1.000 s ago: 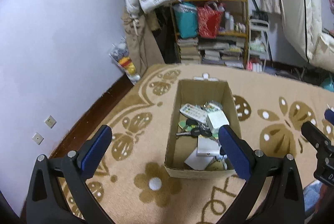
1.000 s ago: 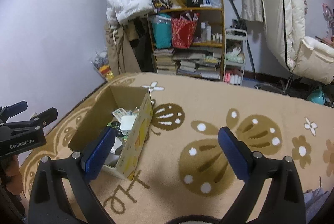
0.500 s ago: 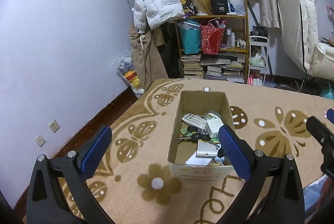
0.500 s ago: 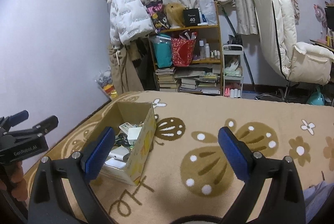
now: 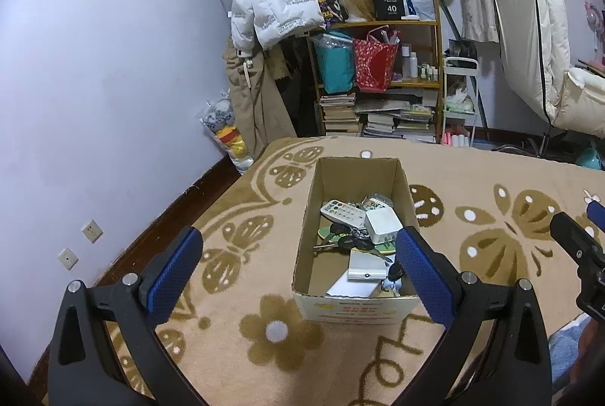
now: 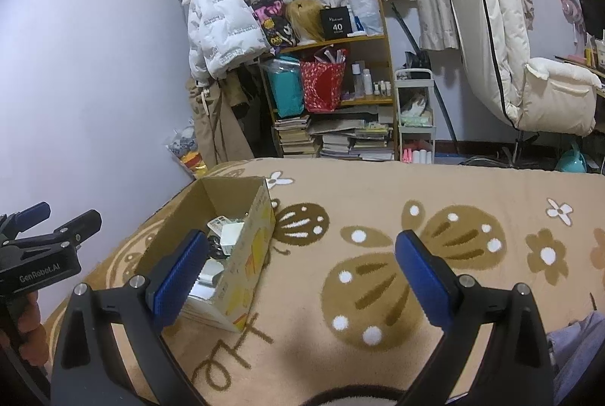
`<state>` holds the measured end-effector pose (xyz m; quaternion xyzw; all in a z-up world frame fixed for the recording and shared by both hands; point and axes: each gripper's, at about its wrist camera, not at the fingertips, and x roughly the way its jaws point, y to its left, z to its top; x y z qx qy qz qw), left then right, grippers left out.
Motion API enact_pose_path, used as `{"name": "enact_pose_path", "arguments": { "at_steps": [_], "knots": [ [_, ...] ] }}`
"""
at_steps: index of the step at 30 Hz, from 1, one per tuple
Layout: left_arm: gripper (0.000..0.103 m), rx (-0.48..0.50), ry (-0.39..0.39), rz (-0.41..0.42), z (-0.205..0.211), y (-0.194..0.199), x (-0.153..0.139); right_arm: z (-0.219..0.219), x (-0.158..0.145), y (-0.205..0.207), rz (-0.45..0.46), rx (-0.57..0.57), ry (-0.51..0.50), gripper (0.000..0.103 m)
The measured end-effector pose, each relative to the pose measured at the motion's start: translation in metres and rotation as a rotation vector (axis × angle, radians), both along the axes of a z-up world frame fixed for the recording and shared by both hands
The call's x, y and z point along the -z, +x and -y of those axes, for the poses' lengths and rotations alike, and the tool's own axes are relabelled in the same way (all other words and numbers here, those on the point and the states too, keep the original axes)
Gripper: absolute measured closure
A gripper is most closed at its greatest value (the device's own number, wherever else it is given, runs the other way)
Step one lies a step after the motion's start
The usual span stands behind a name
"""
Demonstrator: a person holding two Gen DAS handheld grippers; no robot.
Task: Organize rigid objects
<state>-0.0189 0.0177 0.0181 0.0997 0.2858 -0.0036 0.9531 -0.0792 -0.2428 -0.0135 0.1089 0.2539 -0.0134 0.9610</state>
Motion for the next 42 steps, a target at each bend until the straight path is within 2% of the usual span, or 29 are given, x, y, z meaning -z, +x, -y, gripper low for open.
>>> {"name": "enact_pose_path", "arguments": {
  "at_steps": [7,14,42],
  "knots": [
    [0.002,0.008,0.006,-0.028,0.003,0.01,0.012,0.001,0.009,0.008,-0.022,-0.003,0.001,0.0],
    [0.002,0.016,0.049,-0.05,0.011,0.014,0.02,0.004,0.016,0.015,-0.043,-0.003,0.027,0.0],
    [0.002,0.019,0.06,-0.06,0.011,0.011,0.02,0.0,0.019,0.019,-0.064,-0.012,0.027,0.0]
  ]
}}
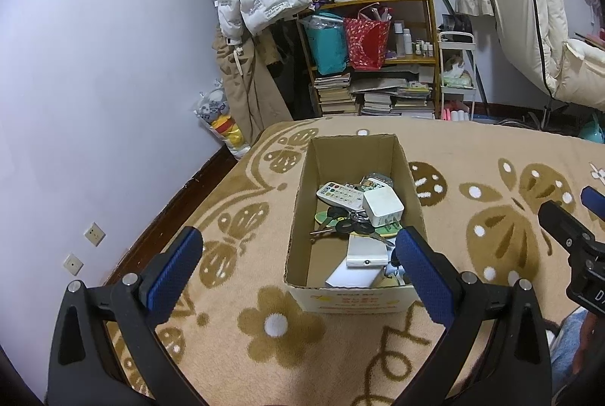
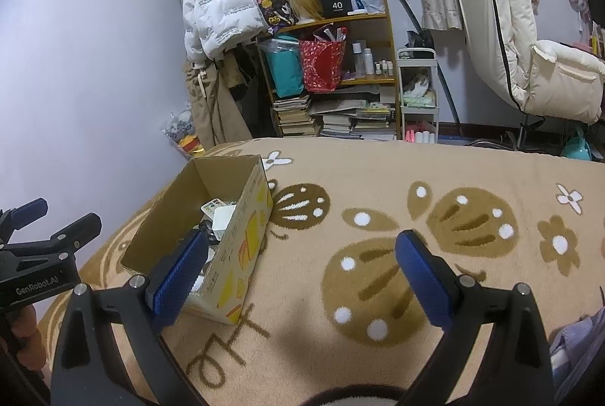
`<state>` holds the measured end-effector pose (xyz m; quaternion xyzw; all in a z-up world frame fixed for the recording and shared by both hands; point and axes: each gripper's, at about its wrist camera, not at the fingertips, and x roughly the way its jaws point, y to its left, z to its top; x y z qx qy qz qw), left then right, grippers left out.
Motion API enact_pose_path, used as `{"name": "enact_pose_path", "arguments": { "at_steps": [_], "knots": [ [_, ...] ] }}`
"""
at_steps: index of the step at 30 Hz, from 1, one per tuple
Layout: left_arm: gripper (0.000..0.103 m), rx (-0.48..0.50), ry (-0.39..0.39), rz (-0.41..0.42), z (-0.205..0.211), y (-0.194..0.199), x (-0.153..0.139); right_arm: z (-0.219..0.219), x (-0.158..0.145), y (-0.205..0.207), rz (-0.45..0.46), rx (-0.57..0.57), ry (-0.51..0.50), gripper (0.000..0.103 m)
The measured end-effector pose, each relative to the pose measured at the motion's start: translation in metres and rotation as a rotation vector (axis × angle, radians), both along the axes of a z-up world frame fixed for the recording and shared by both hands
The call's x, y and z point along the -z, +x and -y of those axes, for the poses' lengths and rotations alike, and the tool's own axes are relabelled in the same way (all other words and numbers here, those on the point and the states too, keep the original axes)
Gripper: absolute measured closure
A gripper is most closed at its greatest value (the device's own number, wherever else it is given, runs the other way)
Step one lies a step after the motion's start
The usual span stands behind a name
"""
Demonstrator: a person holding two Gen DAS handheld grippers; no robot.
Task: Organize rigid objects
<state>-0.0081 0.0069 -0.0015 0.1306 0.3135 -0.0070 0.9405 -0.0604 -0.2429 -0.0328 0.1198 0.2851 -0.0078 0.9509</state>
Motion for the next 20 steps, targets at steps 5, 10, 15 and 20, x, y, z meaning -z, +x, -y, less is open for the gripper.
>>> {"name": "enact_pose_path", "arguments": {
  "at_steps": [5,10,15,20],
  "knots": [
    [0.002,-0.012,-0.01,0.0,-0.0013,0.0007,-0.0015,-0.0007,0.0004,-0.0002,0.001,-0.001,-0.003,0.0],
    [0.002,-0.016,-0.013,-0.003,-0.0028,0.0013,-0.0012,-0.0015,0.0003,0.0,-0.001,0.0,-0.002,0.0],
    [0.002,-0.013,-0.012,-0.003,-0.0024,0.0013,-0.0004,-0.0013,0.0004,-0.0001,-0.001,0.0,-0.004,0.0],
    [0.002,-0.013,-0.014,-0.004,-0.0019,0.0012,0.0003,-0.0012,0.0005,-0.0001,-0.002,0.0,-0.004,0.0]
  ]
}}
